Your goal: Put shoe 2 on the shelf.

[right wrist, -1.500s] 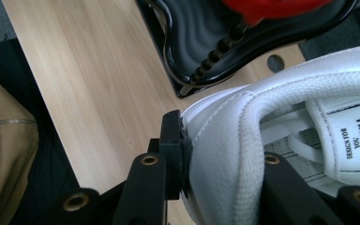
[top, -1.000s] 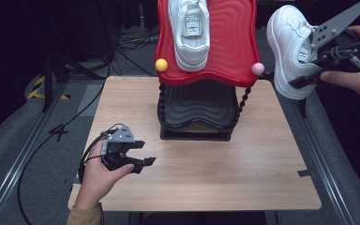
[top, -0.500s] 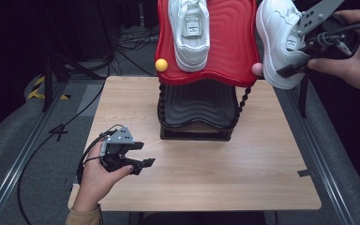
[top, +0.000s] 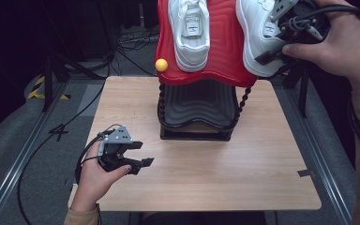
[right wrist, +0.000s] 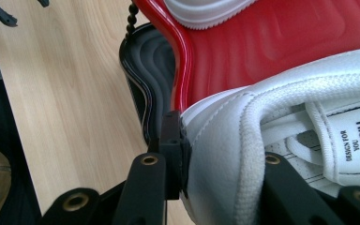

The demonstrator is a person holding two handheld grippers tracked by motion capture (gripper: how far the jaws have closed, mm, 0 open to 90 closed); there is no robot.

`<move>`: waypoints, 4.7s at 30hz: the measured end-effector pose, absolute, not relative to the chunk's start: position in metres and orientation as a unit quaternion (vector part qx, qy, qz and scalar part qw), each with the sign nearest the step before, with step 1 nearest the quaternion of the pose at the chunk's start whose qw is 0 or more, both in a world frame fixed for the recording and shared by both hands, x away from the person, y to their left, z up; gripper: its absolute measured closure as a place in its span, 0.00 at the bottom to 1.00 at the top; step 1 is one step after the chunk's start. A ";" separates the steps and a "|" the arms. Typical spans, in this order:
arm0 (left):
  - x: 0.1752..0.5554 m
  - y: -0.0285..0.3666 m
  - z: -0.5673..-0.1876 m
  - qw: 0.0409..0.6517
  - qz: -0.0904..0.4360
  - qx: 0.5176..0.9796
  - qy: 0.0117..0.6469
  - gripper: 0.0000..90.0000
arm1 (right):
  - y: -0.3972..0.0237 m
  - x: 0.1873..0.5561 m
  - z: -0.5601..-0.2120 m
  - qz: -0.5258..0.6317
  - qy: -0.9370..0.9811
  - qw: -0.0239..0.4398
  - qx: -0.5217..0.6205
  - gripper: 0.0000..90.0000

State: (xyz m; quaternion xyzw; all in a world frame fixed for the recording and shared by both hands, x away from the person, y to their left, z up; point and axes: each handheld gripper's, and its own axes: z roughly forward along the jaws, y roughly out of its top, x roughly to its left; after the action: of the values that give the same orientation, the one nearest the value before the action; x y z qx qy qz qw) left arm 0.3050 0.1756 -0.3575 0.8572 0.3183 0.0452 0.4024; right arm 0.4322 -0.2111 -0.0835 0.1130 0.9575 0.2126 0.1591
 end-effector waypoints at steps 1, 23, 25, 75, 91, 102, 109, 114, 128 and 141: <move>0.305 0.176 -0.357 0.404 0.045 0.856 0.319 0.36 | -0.209 0.434 -0.084 0.214 0.957 0.159 0.111 0.83; 0.306 0.178 -0.358 0.407 0.043 0.855 0.318 0.36 | -0.165 0.458 -0.088 0.221 0.957 0.164 0.087 0.81; 0.306 0.178 -0.358 0.406 0.043 0.855 0.318 0.36 | -0.163 0.459 -0.089 0.220 0.958 0.165 0.082 0.81; 0.306 0.170 -0.363 0.395 0.035 0.863 0.314 0.36 | -0.166 0.442 -0.094 0.324 0.922 0.194 0.088 0.46; 0.305 0.167 -0.363 0.391 0.037 0.864 0.313 0.36 | -0.191 0.410 -0.088 0.360 0.911 0.182 0.082 0.45; 0.304 0.165 -0.362 0.390 0.035 0.867 0.310 0.36 | -0.208 0.395 -0.104 0.377 0.908 0.164 0.079 0.45; 0.304 0.165 -0.361 0.391 0.037 0.865 0.312 0.36 | -0.217 0.387 -0.119 0.382 0.908 0.154 0.080 0.44; 0.304 0.164 -0.362 0.388 0.037 0.867 0.311 0.36 | -0.223 0.384 -0.133 0.385 0.909 0.140 0.081 0.44; 0.304 0.162 -0.362 0.386 0.037 0.867 0.312 0.36 | -0.230 0.375 -0.193 0.388 0.913 0.094 0.083 0.44; 0.304 0.161 -0.364 0.386 0.035 0.868 0.312 0.36 | -0.235 0.373 -0.251 0.399 0.910 0.049 0.102 0.43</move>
State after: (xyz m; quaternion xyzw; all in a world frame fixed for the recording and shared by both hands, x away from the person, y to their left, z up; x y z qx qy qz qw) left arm 0.3038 0.1614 -0.3638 0.8675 0.3123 0.0347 0.3855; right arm 0.3728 -0.2355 -0.2512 0.1018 0.9098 0.3994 0.0487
